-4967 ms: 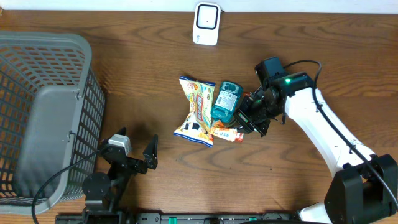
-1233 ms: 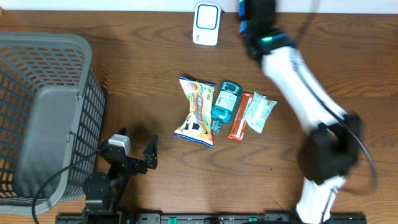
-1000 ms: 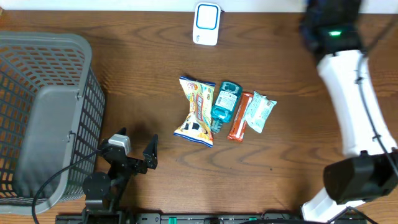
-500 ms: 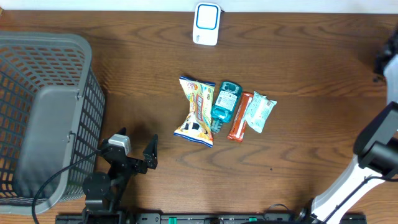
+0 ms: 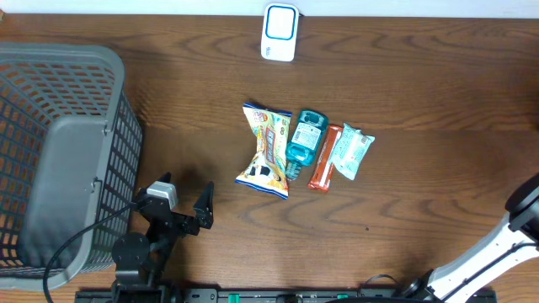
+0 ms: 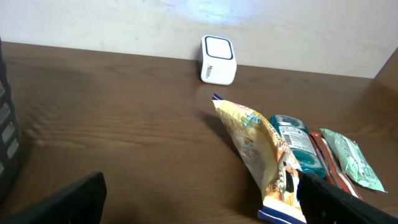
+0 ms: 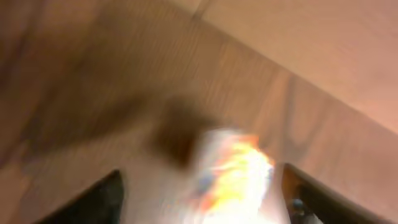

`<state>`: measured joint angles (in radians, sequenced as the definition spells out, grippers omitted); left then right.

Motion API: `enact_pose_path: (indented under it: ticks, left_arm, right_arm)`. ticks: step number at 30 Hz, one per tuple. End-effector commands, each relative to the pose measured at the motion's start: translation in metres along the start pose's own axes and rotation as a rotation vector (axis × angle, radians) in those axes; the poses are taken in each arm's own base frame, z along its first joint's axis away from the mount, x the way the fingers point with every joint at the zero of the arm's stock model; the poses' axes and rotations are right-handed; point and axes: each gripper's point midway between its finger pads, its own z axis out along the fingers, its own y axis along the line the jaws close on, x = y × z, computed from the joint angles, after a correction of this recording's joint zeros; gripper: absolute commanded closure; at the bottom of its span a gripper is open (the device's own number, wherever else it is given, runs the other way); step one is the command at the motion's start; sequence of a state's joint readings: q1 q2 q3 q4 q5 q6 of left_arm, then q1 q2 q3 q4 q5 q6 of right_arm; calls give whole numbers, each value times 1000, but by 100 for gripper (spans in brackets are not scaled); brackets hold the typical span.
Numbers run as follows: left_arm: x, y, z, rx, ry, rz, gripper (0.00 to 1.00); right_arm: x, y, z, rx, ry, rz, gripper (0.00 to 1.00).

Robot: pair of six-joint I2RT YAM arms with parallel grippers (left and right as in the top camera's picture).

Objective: Scan the item barcode
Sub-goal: 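Carry the Kleenex pack off the table to the right, then reach the right gripper to the green wipes pack and grasp it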

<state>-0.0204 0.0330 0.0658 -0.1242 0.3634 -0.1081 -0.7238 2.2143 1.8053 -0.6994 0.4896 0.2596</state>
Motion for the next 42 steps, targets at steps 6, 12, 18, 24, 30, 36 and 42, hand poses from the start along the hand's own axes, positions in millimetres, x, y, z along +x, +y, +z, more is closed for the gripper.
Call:
enact_pose_path:
  ticks: [6,12,18,24,30,36,42]
  left_arm:
    - [13,3,2,-8,38,-18,2]
    - [13,3,2,-8,38,-18,2]
    - [13,3,2,-8,38,-18,2]
    - [13,3,2,-8,38,-18,2]
    - [13,3,2,-8,38,-18,2]
    - [13,3,2,-8,38,-18,2]
    - [13,3,2,-8,38,-18,2]
  right_arm:
    - [-28,75,-119,-586,-39,56,1]
    - [7,110,-217,-791,76,89,1]
    - [95,159,-300,-972,322,-82,1]
    - [211,196,-357,-995,492,-436,18]
    - [300,202,-360,-766,400,-725,24]
    - [354,187,-340,-512,295,-744,37]
    - [390,198,-327,-540,271,-765,56]
